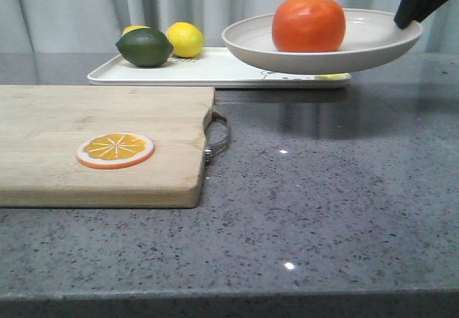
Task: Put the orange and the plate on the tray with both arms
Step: 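Grip the plate rim with the right gripper and lift it toward the tray, then lower the plate with the orange onto the white tray, then open the right gripper and raise it off the plate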
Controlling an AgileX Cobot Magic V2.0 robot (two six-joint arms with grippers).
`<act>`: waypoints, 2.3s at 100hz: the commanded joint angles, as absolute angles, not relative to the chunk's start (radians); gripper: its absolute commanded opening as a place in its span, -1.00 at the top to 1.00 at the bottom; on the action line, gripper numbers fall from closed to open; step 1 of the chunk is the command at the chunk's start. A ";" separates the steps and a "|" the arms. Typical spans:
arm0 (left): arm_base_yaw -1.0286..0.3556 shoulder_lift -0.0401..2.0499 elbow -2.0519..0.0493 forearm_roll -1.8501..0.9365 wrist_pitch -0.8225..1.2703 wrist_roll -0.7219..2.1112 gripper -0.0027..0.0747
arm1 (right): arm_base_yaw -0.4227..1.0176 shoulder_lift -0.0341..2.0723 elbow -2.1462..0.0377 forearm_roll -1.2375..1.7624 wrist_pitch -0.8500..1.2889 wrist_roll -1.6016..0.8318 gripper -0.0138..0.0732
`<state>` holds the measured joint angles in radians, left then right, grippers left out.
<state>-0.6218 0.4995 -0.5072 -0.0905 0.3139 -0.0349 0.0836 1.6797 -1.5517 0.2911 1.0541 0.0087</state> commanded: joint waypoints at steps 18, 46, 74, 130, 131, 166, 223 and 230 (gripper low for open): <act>-0.620 0.501 -0.533 -0.091 0.236 -0.038 0.98 | 0.092 1.813 -1.801 0.391 1.055 -0.017 0.83; -0.620 0.501 -0.533 -0.091 0.236 -0.038 0.98 | 0.105 2.075 -2.200 0.399 1.166 -0.016 0.83; -0.620 0.501 -0.533 -0.091 0.236 -0.038 0.98 | 0.106 2.245 -2.455 0.415 1.145 0.000 0.83; -0.620 0.501 -0.533 -0.091 0.236 -0.038 0.98 | 0.106 2.347 -2.493 0.437 1.063 0.006 0.83; -0.620 0.501 -0.533 -0.091 0.236 -0.038 0.98 | 0.106 2.347 -2.493 0.437 1.063 0.006 0.83; -0.620 0.501 -0.533 -0.091 0.236 -0.038 0.98 | 0.106 2.347 -2.493 0.442 1.058 0.006 0.44; -0.620 0.501 -0.533 -0.091 0.236 -0.038 0.98 | 0.106 2.227 -2.493 0.434 1.194 -0.049 0.51; -0.620 0.501 -0.533 -0.091 0.236 -0.038 0.98 | 0.106 2.201 -2.493 0.426 1.212 -0.050 0.70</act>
